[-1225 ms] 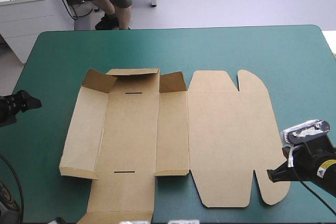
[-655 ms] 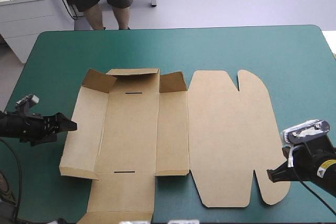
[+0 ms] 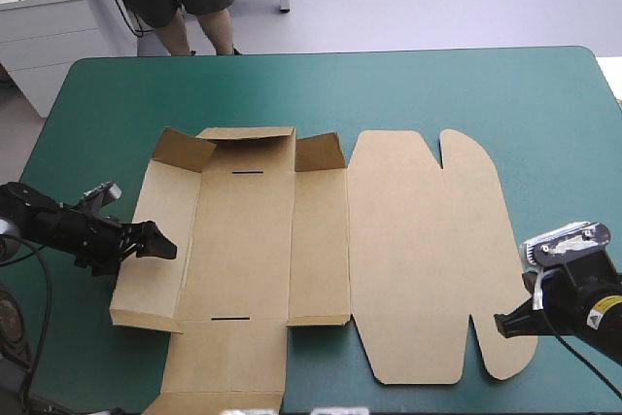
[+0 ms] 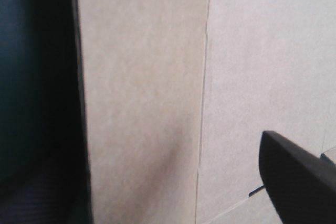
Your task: Fold the box
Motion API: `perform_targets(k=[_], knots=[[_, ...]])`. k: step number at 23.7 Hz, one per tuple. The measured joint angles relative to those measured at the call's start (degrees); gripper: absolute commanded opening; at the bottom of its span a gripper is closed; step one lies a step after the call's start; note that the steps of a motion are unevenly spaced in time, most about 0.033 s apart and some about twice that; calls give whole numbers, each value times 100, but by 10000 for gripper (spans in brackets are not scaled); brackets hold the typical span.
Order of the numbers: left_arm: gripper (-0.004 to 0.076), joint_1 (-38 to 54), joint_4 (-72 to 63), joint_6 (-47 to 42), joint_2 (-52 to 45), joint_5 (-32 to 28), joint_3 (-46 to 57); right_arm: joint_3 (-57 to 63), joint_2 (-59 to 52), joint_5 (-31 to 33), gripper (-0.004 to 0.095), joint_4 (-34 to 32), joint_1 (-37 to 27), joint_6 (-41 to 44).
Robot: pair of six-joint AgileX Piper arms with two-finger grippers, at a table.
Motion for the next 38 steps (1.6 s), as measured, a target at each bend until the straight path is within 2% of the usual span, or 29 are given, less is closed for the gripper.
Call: perform_targets(k=[3,8,13,19,26,30,34,38], knots=[[608,-29,-39,-25,89,43,-40,0,0,0,-13,0,0,0],[377,-42,-46,-38,180,40,-66,0,0,0,-13,0,0,-5],[245,-53,-34,-86,272,-43,-22,0,0,0,-13,0,0,-5],[-6,-66,-105,-225,289,9,-17,0,0,0,-13,0,0,-5],[-8,-114,-364,-51,264,161,-17,0,0,0,-13,0,0,-11],[-8,-452,-95,3,88,79,-149,0,0,0,-13,0,0,-15],[-8,-930,102,-46,82,28,-998,0,0,-80,-13,0,0,-15],[-8,-1794,1025,-154,82,90,-2422,0,0,-219,-13,0,0,-15]])
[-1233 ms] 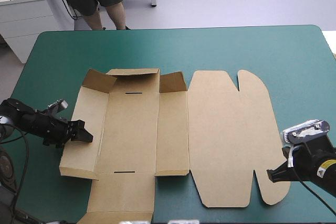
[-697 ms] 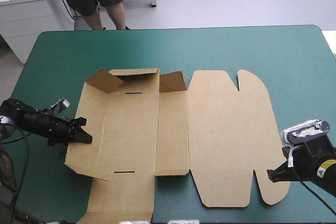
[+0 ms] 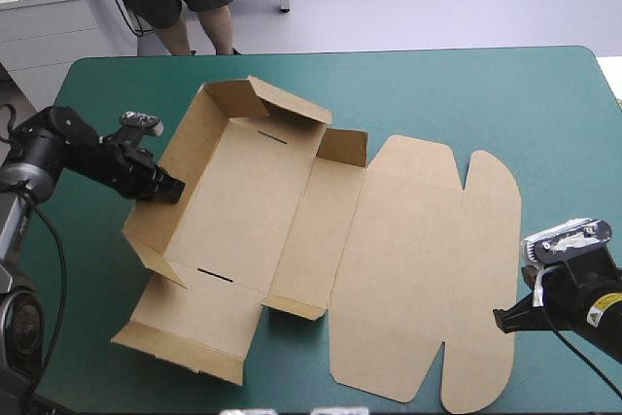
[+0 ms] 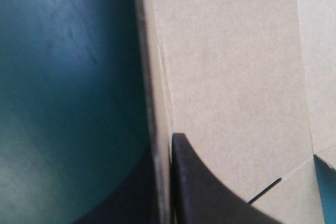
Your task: Fold the box
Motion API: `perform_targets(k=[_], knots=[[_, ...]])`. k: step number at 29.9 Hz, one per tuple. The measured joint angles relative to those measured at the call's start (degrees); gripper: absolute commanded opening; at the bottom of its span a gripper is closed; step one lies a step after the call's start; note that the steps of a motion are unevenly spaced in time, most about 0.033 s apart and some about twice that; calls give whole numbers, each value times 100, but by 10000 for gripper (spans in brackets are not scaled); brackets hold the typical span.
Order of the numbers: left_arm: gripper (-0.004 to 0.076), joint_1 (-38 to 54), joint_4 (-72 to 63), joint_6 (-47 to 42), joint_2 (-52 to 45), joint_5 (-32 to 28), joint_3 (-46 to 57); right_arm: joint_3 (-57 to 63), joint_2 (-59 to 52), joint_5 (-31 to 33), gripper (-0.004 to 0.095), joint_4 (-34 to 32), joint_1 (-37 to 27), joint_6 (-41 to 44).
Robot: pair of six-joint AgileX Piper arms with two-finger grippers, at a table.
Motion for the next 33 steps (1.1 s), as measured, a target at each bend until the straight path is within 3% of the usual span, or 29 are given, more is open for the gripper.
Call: perform_targets(k=[11,18,33], knots=[[-8,-1681,2069,-34,252,166,-2331,2,0,-82,-13,0,0,0],[-8,-2537,2934,425,473,-271,-2461,2,0,-82,-14,0,0,5],[-8,-3734,3234,1627,504,-1555,-2116,2,0,-82,-13,0,0,15]])
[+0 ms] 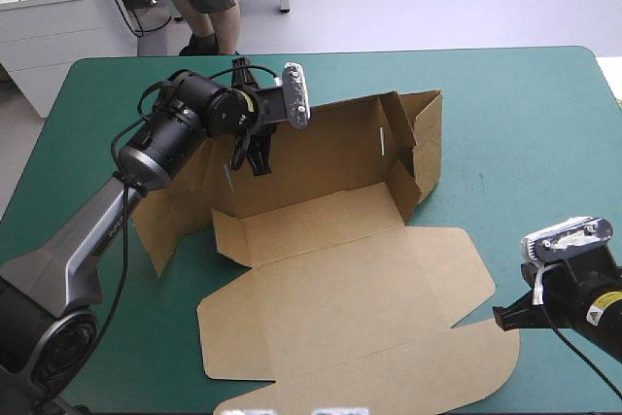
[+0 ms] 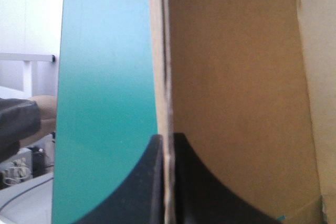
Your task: Fold the box
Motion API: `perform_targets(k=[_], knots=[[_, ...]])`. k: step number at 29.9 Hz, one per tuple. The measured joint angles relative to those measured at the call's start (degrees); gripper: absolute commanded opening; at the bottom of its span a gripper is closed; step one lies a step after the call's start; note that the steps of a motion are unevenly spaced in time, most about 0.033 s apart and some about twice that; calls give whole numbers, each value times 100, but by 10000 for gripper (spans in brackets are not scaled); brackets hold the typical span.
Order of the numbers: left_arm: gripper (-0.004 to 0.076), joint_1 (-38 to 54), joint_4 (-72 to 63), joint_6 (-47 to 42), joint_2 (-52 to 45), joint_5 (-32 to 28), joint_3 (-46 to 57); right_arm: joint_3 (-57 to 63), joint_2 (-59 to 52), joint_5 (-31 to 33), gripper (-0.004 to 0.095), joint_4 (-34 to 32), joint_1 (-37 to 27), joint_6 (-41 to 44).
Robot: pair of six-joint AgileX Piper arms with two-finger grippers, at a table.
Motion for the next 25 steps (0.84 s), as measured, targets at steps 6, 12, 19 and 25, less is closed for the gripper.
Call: perform_targets(k=[6,12,19,25], knots=[[-8,-436,585,-12,-244,-795,657,0,0,0,-13,0,0,0],[-8,-624,773,-12,-690,-1548,1407,0,0,0,-13,0,0,13],[-8,-777,1278,-575,-1084,-2329,2266,-122,0,-20,-13,4,0,177],[-8,-901,2351,-1266,-1102,-2915,2746,-289,0,-88,-13,4,0,197]])
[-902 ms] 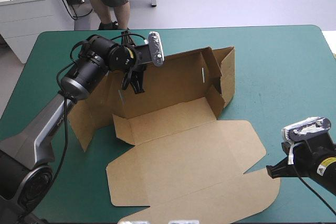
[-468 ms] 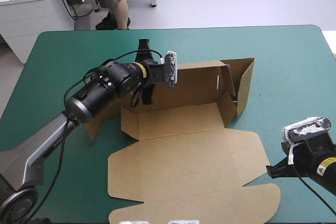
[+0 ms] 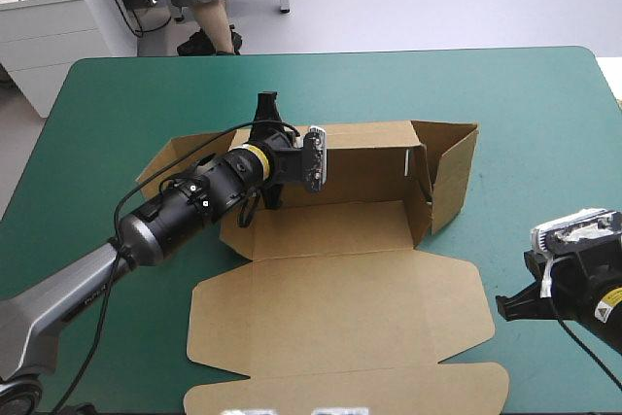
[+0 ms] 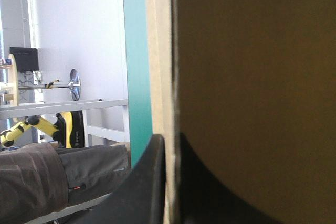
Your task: Fold the box
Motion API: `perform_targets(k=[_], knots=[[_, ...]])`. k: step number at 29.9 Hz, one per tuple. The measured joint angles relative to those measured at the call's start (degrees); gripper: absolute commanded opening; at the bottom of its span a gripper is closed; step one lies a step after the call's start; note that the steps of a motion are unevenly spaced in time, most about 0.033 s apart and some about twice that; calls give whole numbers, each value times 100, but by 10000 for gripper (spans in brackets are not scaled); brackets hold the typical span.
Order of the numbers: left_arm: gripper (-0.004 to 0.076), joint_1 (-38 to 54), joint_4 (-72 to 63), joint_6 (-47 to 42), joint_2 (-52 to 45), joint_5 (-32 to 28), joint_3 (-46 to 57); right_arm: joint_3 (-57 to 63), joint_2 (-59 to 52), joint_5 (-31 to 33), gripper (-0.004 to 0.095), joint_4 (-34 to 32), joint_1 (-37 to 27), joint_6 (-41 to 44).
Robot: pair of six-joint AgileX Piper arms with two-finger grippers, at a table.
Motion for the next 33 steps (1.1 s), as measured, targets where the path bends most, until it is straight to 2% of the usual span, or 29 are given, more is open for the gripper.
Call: perform_targets(k=[3,10,22,28,31,33], knots=[[-8,-5,385,-317,-39,-261,215,1,0,-4,-13,-5,0,12],[-8,-10,655,-683,-64,-426,342,1,0,-4,-13,-5,0,82],[-8,33,1093,-799,-122,-1002,760,-258,0,-44,-13,-5,-3,236],[-8,37,1109,-812,-151,-1045,796,-826,175,-39,-3,-5,-3,240],[-8,37,1109,-812,-151,-1051,801,-1248,518,10,109,-5,-3,250],[-8,37,1109,-812,-151,-1052,801,-1580,795,62,268,-5,-3,255]])
